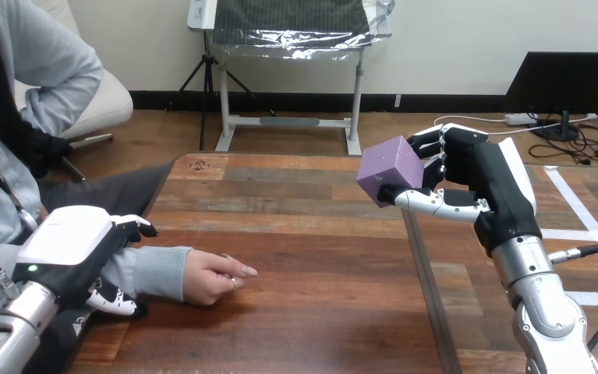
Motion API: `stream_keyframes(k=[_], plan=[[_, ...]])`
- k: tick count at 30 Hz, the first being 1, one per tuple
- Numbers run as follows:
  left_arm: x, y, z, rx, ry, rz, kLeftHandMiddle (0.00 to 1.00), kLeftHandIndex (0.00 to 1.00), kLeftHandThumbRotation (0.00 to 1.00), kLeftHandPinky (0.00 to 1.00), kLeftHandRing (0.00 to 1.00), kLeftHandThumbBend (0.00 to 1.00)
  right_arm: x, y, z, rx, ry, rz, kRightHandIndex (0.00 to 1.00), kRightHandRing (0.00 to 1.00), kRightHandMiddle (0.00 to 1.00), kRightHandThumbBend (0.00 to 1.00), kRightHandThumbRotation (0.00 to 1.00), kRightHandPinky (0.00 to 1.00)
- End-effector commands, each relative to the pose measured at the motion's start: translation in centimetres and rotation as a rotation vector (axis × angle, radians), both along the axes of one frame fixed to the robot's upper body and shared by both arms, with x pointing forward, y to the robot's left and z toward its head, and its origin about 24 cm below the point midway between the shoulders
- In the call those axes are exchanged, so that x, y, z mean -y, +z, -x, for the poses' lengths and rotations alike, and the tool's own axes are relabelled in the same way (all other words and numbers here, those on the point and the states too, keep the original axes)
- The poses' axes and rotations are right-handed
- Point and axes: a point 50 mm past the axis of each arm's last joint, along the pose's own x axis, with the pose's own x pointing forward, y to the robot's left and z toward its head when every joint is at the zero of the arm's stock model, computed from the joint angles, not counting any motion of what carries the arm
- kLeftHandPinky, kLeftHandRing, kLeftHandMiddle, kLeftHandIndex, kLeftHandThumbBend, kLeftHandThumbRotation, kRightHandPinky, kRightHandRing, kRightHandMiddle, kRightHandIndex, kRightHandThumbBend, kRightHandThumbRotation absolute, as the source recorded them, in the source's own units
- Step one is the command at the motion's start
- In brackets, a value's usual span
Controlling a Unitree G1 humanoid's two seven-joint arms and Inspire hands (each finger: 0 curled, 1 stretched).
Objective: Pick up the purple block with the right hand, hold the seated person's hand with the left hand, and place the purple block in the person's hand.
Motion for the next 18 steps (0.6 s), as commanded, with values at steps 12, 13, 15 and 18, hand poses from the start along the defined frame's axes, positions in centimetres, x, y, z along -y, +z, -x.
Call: stream_keyframes(k=[12, 13, 15, 18], plan=[[1.3, 0.4, -1.4, 0.016, -0.039, -0.034, 0.70, 0.71, 0.12, 0.62, 0.68, 1.00, -0.3, 2.4, -0.8, 0.102, 0.005, -0.036, 0.46, 0.35, 0.42, 0.72, 0.00, 0.29], [1.4, 0.4, -1.4, 0.017, -0.042, -0.034, 0.69, 0.71, 0.12, 0.61, 0.67, 1.00, -0.3, 2.4, -0.8, 0.102, 0.006, -0.037, 0.46, 0.35, 0.42, 0.73, 0.00, 0.30], [1.5, 0.3, -1.5, 0.018, -0.048, -0.035, 0.68, 0.70, 0.11, 0.60, 0.65, 1.00, -0.4, 2.4, -0.8, 0.101, 0.008, -0.041, 0.46, 0.35, 0.42, 0.73, 0.00, 0.30], [1.7, 0.3, -1.5, 0.018, -0.055, -0.034, 0.67, 0.69, 0.10, 0.59, 0.64, 1.00, -0.4, 2.4, -0.8, 0.100, 0.010, -0.045, 0.46, 0.35, 0.42, 0.72, 0.00, 0.30]])
